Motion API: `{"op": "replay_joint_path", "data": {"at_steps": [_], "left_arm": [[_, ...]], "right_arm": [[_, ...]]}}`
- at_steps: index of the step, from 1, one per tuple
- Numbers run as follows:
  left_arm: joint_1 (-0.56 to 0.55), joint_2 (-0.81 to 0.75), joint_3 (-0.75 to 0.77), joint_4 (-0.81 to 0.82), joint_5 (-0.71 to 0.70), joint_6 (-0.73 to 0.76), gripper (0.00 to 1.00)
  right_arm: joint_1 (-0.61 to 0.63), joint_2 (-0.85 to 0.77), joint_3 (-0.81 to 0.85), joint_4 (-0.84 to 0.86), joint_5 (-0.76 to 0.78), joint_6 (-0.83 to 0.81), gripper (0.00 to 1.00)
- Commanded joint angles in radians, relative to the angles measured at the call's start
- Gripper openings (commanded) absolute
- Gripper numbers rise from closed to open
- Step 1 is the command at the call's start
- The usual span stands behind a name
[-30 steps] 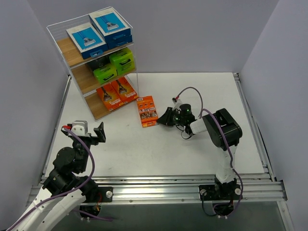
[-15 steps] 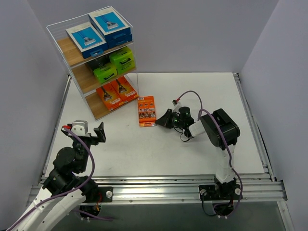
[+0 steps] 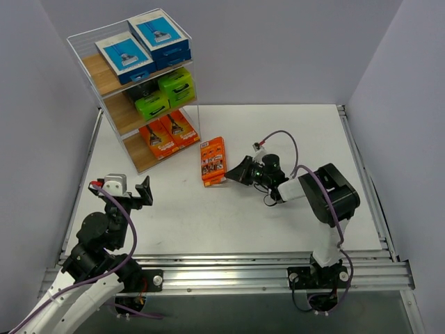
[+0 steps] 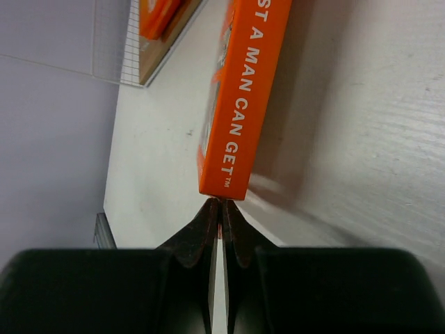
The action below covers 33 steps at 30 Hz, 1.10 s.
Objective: Place and organize the shaving razors onto the shelf
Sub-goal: Grab a shaving razor with the right arm
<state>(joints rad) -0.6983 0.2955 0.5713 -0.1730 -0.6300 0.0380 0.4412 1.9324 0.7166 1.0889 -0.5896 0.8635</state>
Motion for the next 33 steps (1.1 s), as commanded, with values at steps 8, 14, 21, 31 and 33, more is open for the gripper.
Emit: {"op": "replay_joint_path", "data": {"at_steps": [8,14,21,31,33], "left_arm": [[0.003,-0.009,0.039,0.01,0.0,0.003,0.94],[0.003,-0.016,0.039,0.012,0.001,0.002,0.94],[0.003,-0.022,0.041,0.009,0.001,0.003,0.94],[0.003,-0.025,0.042,0.007,0.001,0.003,0.94],[0.003,-0.027,0.041,0.009,-0.002,0.005,0.94]], "right_arm": [[0.011,-0.286,0.007,-0.214,0.01,-0.113,0.0],[0.016,-0.423,0.105,-0.607,0.08,-0.309,0.0],[0.054,-0.521,0.213,-0.979,0.206,-0.5,0.0],[0.233,-0.527,0.308,-1.274,0.506,-0.652,0.0],[0.266,-0.521,0.323,-1.304,0.551,-0.661,0.0]]}}
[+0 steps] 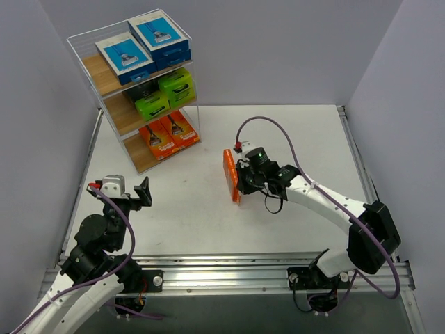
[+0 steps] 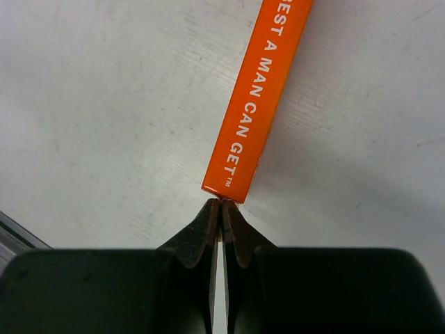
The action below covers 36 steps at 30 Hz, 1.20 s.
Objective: Place and organize the shaving razors onto the shelf
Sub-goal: Grab a shaving razor with the right arm
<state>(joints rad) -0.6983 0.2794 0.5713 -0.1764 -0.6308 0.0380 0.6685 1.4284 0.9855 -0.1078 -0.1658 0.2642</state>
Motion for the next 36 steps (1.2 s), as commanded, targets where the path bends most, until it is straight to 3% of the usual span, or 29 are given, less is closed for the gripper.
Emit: {"op": "replay_joint_path", "data": {"at_steps": [1,9,19,21,23,24,27,35,36], "left_arm": [[0.005,-0.013,0.041,0.011,-0.001,0.007,0.94],[0.003,-0.014,0.042,0.012,-0.004,0.007,0.94],[0.003,-0.013,0.042,0.009,-0.004,0.007,0.94],[0.003,-0.013,0.042,0.009,-0.006,0.007,0.94],[0.005,-0.013,0.042,0.008,-0.006,0.007,0.94],[0.003,-0.013,0.042,0.008,-0.006,0.007,0.94],[0.005,-0.011,0.042,0.008,-0.006,0.007,0.94],[0.003,-0.009,0.042,0.009,-0.001,0.007,0.94],[0.003,-0.009,0.042,0.009,-0.001,0.005,0.94]], "right_arm": [[0.066,-0.008,0.059,-0.116,0.156,-0.074,0.0],[0.219,0.084,0.122,-0.219,0.334,-0.095,0.0],[0.33,0.145,0.128,-0.201,0.393,-0.089,0.01],[0.347,0.155,0.124,-0.182,0.39,-0.092,0.14],[0.37,0.168,0.124,-0.173,0.382,-0.094,0.18],[0.376,0.173,0.122,-0.167,0.377,-0.094,0.3],[0.391,0.161,0.108,-0.13,0.333,-0.085,0.44],[0.39,-0.005,-0.011,0.031,0.324,0.029,0.65],[0.39,-0.035,-0.033,0.051,0.337,0.071,0.82]]}}
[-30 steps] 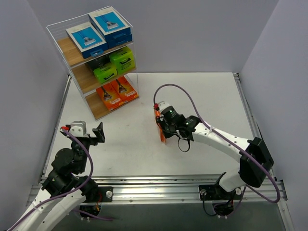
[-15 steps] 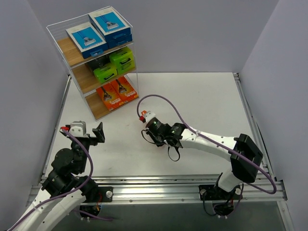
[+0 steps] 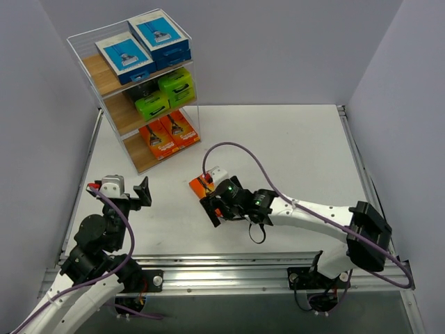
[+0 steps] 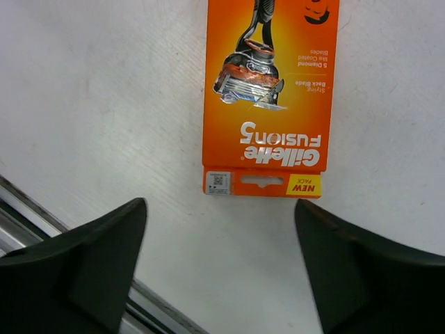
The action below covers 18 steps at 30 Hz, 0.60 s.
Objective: Place and organize the shaving razors onto the shelf
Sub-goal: Grab a shaving razor with the right arm
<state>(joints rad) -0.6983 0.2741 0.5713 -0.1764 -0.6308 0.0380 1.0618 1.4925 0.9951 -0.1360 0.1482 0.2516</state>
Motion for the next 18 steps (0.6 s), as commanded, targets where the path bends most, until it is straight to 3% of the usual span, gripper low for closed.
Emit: {"op": "replay_joint_path", "data": {"at_steps": [1,2,8,11,15,18], "left_arm": [[0.003,-0.004,0.042,0.009,0.002,0.007,0.94],[0.003,-0.004,0.042,0.008,0.0,0.007,0.94],[0.003,-0.004,0.042,0.009,0.006,0.0,0.94],[0.003,0.002,0.045,0.006,0.016,-0.006,0.94],[0.003,0.002,0.045,0.005,0.017,-0.009,0.94],[0.003,-0.003,0.045,0.005,0.017,-0.007,0.94]], "right_arm": [[-0.003,-0.116,-0.088,0.12,0.042,0.118,0.94],[-0.005,-0.132,-0.114,0.14,0.068,0.158,1.0],[-0.028,-0.258,-0.331,0.372,0.148,0.472,1.0],[-0.031,-0.279,-0.424,0.435,0.157,0.614,0.89],[-0.036,-0.294,-0.501,0.495,0.177,0.77,0.58],[-0.036,-0.336,-0.593,0.598,0.18,0.88,0.52]]}}
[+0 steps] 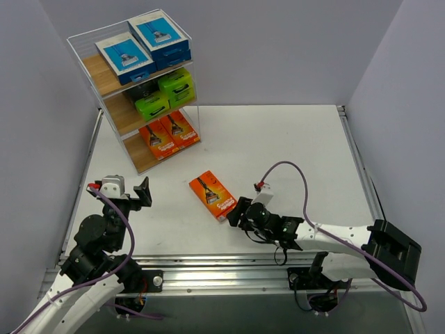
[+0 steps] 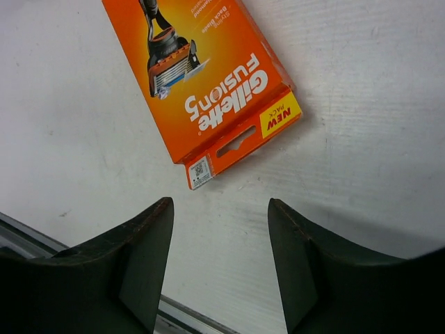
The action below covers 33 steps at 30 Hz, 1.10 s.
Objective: Place and organize the shaving razors onto the shelf
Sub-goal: Grab a shaving razor with the right arm
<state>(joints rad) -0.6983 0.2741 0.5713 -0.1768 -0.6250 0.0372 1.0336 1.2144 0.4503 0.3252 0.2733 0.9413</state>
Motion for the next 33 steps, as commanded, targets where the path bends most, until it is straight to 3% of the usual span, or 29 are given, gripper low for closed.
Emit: {"op": "replay_joint_path", "data": {"at_steps": [1,7,11,25,33], "left_arm": [[0.003,-0.009,0.045,0.005,0.013,-0.008,0.94],[0.002,-0.012,0.047,0.005,0.021,-0.013,0.94],[-0.003,-0.007,0.05,-0.001,0.036,-0.014,0.94],[-0.007,-0.012,0.048,-0.001,0.025,-0.014,0.94],[-0.009,-0.013,0.048,0.0,0.034,-0.016,0.94]], "right_arm": [[-0.007,-0.081,-0.08,0.15,0.063,0.214,0.52],[-0.023,-0.122,-0.122,0.158,0.093,0.281,0.52],[-0.023,-0.113,-0.195,0.264,0.081,0.333,0.54],[-0.096,0.147,-0.205,0.526,-0.008,0.37,0.56],[-0.107,0.269,-0.154,0.592,-0.032,0.369,0.56]]}}
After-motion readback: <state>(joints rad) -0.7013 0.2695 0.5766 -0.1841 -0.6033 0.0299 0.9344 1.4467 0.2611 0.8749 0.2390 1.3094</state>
